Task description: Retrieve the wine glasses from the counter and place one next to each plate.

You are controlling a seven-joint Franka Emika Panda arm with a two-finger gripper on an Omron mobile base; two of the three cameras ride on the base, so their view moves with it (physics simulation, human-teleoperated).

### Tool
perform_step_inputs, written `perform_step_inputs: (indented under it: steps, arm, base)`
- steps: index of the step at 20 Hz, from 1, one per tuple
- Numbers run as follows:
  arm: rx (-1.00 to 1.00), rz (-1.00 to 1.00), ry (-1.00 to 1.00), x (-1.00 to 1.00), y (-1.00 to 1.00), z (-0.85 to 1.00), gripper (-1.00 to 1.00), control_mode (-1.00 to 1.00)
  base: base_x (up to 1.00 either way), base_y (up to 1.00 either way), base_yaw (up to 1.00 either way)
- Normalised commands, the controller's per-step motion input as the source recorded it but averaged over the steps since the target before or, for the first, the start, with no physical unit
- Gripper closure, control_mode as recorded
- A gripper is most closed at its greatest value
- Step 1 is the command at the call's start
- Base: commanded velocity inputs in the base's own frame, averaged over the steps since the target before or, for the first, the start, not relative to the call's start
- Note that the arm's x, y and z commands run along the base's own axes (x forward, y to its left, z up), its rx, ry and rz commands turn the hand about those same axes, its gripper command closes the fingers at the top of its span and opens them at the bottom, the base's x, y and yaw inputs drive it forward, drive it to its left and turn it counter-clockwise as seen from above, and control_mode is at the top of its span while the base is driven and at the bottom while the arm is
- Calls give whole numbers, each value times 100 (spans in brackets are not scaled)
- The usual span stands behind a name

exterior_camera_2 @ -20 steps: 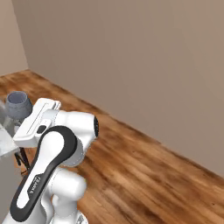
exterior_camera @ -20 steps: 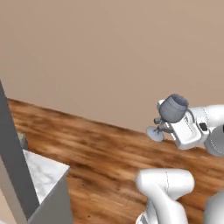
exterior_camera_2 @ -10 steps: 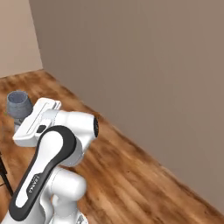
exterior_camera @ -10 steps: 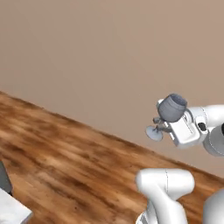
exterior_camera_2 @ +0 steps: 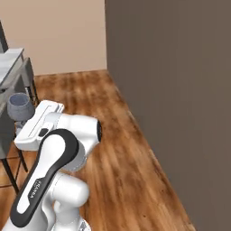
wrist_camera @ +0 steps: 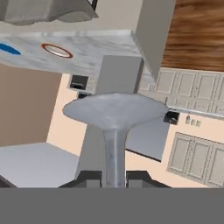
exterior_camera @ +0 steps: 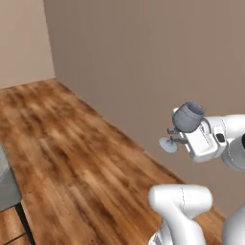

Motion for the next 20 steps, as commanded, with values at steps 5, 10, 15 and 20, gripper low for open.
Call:
perform_step_inputs:
  steps: [5, 10, 15, 20]
  arm:
    - [0, 0, 0, 0, 0, 0, 100, 100]
    - [0, 0, 0, 0, 0, 0, 100, 100]
    - [0, 0, 0, 0, 0, 0, 100, 100]
    - [0, 0, 0, 0, 0, 0, 100, 100]
  base:
    - [100, -46, 69]
    - [100, -49, 68]
    - [100, -69, 61]
    - [100, -72, 59]
